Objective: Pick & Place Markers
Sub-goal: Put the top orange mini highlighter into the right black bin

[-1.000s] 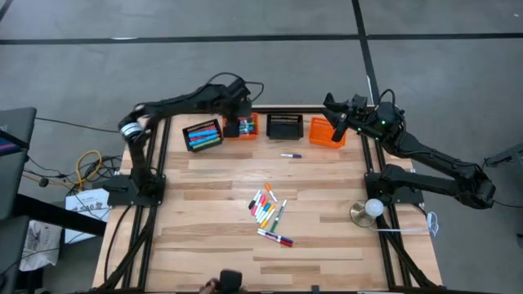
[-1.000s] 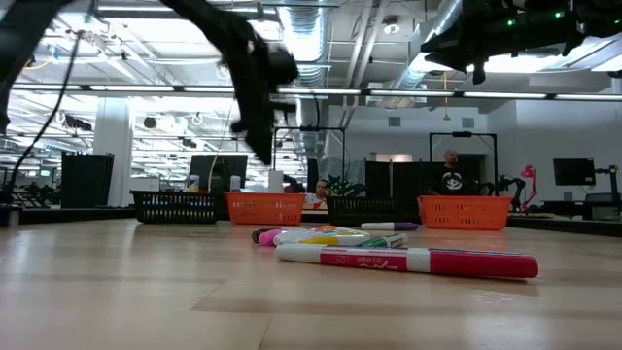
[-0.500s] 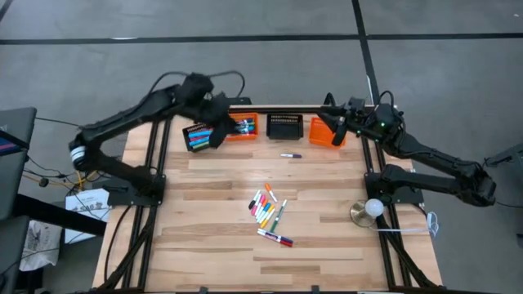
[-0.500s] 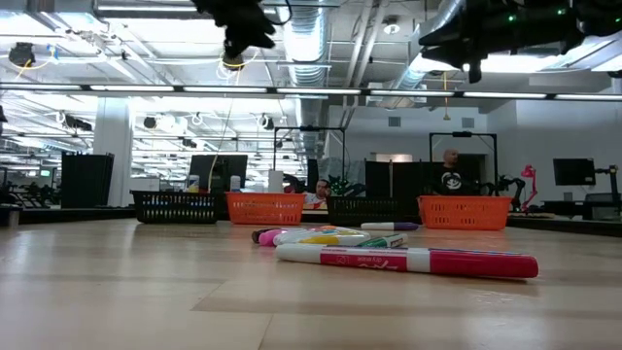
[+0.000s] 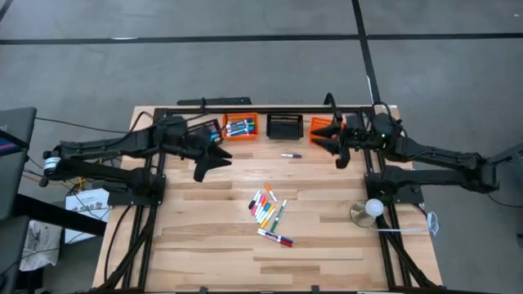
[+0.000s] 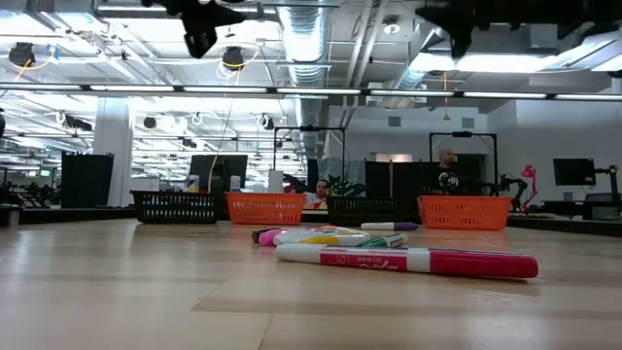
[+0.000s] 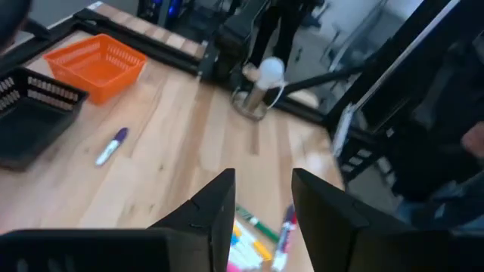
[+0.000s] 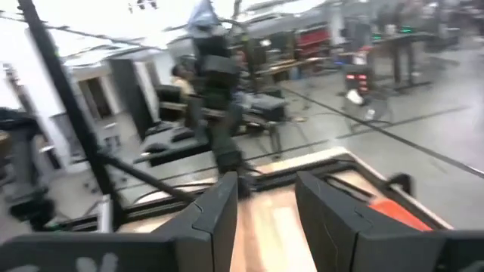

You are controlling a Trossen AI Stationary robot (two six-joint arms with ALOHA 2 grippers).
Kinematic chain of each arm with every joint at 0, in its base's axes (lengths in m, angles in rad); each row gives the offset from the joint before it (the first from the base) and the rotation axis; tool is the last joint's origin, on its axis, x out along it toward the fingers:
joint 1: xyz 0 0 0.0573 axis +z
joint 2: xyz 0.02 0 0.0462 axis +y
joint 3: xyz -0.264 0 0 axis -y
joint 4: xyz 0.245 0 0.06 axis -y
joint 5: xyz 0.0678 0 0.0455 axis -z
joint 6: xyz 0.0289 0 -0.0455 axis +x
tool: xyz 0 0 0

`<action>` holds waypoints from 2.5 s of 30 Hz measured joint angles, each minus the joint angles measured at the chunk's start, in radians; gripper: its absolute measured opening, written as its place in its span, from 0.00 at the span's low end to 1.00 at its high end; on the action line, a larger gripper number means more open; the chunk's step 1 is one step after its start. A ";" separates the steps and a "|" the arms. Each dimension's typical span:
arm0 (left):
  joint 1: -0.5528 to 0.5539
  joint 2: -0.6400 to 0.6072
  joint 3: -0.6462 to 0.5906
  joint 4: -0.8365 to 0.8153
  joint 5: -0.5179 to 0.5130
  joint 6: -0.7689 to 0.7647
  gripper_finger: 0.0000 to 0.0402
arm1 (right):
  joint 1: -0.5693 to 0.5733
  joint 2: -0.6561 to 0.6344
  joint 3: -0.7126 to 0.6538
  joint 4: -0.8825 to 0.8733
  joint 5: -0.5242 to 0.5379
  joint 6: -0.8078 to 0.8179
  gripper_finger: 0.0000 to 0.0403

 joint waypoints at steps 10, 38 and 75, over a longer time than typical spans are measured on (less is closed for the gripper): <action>-0.093 -0.179 -0.161 0.117 -0.030 -0.115 0.33 | 0.327 0.147 0.172 -0.287 0.293 -0.007 0.29; -0.163 -0.203 -0.239 0.113 -0.058 -0.125 0.33 | 0.406 0.745 0.581 -0.804 0.354 0.346 0.32; -0.163 -0.203 -0.238 0.088 -0.057 -0.070 0.33 | 0.362 1.125 0.683 -0.799 0.249 0.481 0.42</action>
